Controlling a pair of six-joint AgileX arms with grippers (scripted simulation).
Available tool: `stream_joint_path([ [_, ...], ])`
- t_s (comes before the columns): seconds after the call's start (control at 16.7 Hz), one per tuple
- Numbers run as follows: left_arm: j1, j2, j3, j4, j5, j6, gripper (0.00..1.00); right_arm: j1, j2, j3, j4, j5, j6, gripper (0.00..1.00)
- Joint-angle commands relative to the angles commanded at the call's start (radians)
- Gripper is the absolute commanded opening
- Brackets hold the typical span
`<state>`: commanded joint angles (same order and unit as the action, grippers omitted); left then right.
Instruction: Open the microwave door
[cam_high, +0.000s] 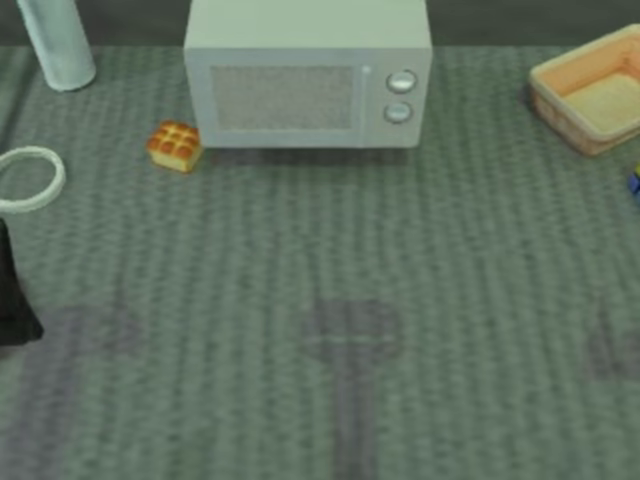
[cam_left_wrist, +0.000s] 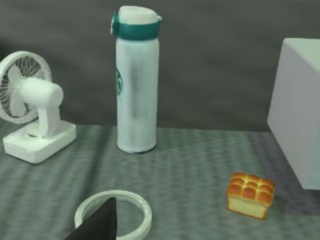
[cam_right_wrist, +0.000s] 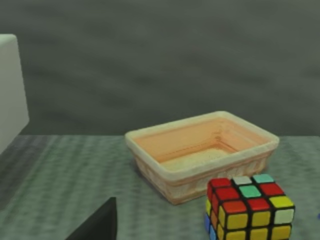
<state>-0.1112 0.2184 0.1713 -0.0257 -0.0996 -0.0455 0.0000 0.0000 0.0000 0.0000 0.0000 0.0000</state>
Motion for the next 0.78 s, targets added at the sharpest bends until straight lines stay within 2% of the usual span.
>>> stream_joint_path([
  [0.24, -0.146, 0.337, 0.247, -0.012, -0.132, -0.075, 1.00, 0.000, 0.000, 0.000, 0.000, 0.000, 0.000, 1.00],
  [0.78, -0.511, 1.271, 0.918, 0.012, -0.455, -0.289, 1.00, 0.000, 0.000, 0.000, 0.000, 0.000, 0.000, 1.00],
])
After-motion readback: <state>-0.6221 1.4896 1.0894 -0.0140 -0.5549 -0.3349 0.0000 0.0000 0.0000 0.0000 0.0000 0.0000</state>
